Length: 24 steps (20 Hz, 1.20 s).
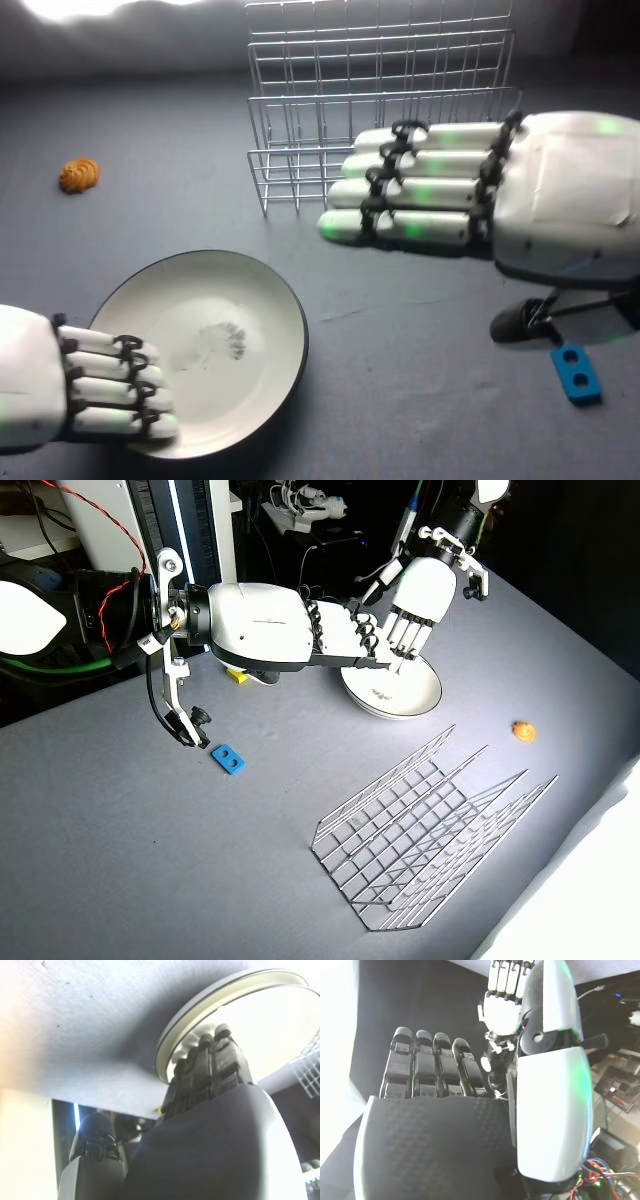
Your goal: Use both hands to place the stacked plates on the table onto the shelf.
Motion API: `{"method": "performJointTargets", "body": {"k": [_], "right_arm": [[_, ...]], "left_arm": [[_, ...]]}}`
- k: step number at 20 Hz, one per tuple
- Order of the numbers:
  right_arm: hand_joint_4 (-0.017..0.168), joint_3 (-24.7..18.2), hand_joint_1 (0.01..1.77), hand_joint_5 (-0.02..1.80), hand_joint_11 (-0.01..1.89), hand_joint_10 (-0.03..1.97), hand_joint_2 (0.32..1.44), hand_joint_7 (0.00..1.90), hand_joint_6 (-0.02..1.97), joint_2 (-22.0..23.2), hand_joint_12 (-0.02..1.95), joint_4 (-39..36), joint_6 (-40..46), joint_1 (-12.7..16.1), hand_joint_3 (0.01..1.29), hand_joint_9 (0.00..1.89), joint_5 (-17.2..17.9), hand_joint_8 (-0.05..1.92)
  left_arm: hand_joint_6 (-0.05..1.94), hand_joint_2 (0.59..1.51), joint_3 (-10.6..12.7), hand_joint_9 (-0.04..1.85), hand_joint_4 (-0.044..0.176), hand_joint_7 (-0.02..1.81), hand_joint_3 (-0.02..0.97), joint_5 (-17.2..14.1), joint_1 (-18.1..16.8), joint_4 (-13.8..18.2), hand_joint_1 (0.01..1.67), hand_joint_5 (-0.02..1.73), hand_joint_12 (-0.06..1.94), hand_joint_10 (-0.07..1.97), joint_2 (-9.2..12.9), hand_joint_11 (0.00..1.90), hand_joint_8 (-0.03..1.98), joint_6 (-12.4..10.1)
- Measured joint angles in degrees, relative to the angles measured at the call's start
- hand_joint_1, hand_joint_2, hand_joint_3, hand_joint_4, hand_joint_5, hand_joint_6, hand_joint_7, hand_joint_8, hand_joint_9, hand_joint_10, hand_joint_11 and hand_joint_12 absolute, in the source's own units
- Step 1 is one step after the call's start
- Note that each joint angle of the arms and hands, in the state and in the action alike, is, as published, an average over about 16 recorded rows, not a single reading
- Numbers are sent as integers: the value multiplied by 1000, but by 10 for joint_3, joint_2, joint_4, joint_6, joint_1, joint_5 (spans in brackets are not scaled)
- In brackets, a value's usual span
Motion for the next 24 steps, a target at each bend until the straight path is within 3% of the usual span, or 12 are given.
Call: {"method": "performJointTargets", "body": {"k": [5, 14, 19, 24], "right_arm": [[5, 0, 1194, 22, 18, 2, 905, 21, 15, -5, -10, -11, -1, 5, 14, 13, -10, 12], [6, 0, 1189, 22, 20, 3, 902, 21, 15, -10, -10, -15, -3, 12, 14, 13, -20, 12], [6, 0, 1176, 22, 20, 4, 905, 21, 16, -11, -10, -15, -3, 12, 14, 13, -19, 12], [6, 0, 1167, 22, 20, 4, 909, 21, 16, -12, -10, -16, -3, 12, 13, 13, -18, 13]], "left_arm": [[6, 1212, 29, 17, 0, 15, 7, -48, -17, 3, 23, 18, 9, 7, 0, 15, -14, 27], [9, 1210, 88, 17, 4, 17, 7, -129, -41, -13, 21, 17, 9, 7, -22, 15, -14, 146], [7, 1209, 107, 17, 6, 17, 7, -123, -36, -19, 19, 20, 9, 7, -36, 15, -15, 193], [7, 1210, 112, 17, 7, 16, 7, -88, -26, -22, 18, 22, 3, 7, -42, 15, -15, 199]]}}
